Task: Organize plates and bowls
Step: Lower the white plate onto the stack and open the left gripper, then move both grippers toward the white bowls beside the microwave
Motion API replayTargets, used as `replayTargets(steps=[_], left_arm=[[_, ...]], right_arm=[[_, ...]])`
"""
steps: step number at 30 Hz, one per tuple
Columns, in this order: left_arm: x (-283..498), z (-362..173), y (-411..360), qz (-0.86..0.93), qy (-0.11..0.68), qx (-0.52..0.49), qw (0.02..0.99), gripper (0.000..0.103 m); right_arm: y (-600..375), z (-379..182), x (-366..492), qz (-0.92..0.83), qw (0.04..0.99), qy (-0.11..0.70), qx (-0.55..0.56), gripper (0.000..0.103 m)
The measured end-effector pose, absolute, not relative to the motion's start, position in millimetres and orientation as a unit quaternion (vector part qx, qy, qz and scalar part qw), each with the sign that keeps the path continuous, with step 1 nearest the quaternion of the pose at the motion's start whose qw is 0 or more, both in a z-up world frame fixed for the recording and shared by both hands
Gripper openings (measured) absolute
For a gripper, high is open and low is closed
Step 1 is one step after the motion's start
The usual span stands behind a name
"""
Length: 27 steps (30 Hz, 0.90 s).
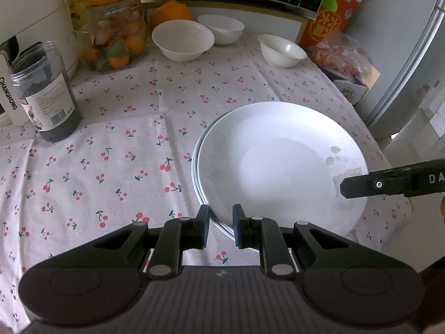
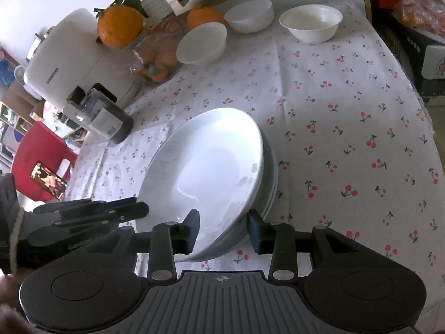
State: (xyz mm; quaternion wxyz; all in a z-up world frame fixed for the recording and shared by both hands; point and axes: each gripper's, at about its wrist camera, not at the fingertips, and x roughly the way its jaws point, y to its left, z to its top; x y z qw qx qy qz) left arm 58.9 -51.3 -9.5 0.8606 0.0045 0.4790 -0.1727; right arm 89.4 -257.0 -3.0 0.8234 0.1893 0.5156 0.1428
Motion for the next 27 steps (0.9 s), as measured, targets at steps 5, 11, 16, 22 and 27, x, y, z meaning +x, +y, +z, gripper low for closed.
replayTargets(steps=[5, 11, 16, 22, 27], left_arm=[[59, -10, -51, -0.172, 0.479, 0.004, 0.861, 0.017], [60, -10, -50, -0.177, 0.482, -0.007, 0.858, 0.021], [63, -5, -50, -0.181, 0.477, -0.018, 0.86, 0.048], [70, -3, -52, -0.179, 0.478, -0.034, 0.859, 0.078], [79, -1, -53, -0.163, 0.476, -0.048, 0.863, 0.093]], right_arm=[[-261, -2, 88, 0.142, 0.822, 0.518, 0.188, 0.043], [-266, 2, 85, 0.143, 0.825, 0.513, 0.189, 0.049], [-269, 4, 87, 0.138, 0.828, 0.51, 0.191, 0.067], [-271, 5, 94, 0.119, 0.836, 0.504, 0.18, 0.087], [-276, 6, 104, 0.101, 0.844, 0.496, 0.178, 0.091]])
